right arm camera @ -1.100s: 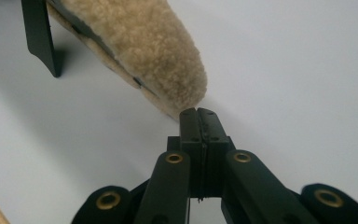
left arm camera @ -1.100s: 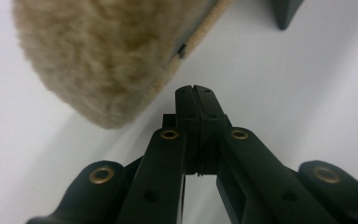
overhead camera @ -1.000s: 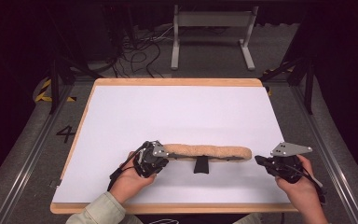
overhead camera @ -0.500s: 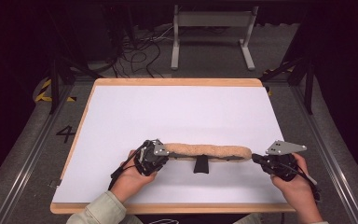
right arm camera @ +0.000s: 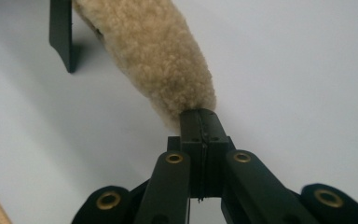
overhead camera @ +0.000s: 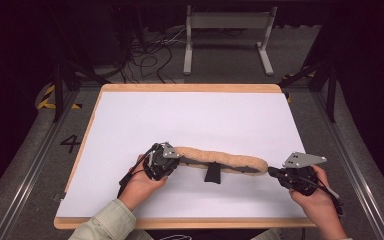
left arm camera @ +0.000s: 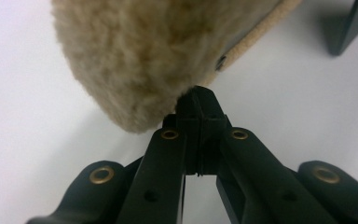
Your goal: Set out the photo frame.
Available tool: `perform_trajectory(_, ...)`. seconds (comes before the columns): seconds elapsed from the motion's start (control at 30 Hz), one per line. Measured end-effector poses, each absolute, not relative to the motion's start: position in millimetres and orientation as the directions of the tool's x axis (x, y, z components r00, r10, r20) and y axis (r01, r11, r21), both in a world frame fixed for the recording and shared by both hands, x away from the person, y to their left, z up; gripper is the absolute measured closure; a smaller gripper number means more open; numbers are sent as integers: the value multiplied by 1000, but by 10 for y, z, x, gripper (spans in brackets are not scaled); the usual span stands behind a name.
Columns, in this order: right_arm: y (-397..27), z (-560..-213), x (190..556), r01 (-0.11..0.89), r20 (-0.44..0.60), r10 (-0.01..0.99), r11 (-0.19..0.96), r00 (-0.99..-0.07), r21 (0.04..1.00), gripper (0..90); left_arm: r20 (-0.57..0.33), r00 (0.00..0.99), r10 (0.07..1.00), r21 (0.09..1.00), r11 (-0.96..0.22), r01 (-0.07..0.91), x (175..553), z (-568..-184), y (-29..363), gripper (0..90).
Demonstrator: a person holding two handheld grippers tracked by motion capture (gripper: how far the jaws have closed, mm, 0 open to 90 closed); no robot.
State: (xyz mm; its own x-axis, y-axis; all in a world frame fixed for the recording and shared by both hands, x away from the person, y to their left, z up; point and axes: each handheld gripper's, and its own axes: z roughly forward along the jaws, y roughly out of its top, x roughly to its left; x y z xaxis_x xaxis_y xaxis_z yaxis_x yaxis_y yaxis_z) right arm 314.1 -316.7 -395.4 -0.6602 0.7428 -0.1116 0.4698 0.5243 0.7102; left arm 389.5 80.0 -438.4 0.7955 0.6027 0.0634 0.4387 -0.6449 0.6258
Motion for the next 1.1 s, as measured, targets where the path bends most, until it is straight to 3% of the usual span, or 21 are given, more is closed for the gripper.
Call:
perform_trajectory(0.33, -3087, -3958, 3138, 458, -106, 726, 532, -679, 712, 900, 37, 753, 657, 656, -584, 477, 4125, -4415, 807, 900)
perform_trajectory(0.63, -3125, -3977, 3123, 472, -110, 737, 532, -667, 703, 900, 58, 767, 639, 660, -601, 451, 3955, -4320, 846, 897)
perform_trajectory(0.87, -3067, -4055, 3196, 480, -132, 746, 542, -653, 690, 900, -22, 776, 631, 663, -572, 484, 3843, -4324, 963, 882)
perform_trajectory(1.1, -3004, -4061, 3169, 476, -151, 730, 573, -667, 667, 900, -39, 778, 627, 672, -560, 485, 3750, -4298, 1030, 883)
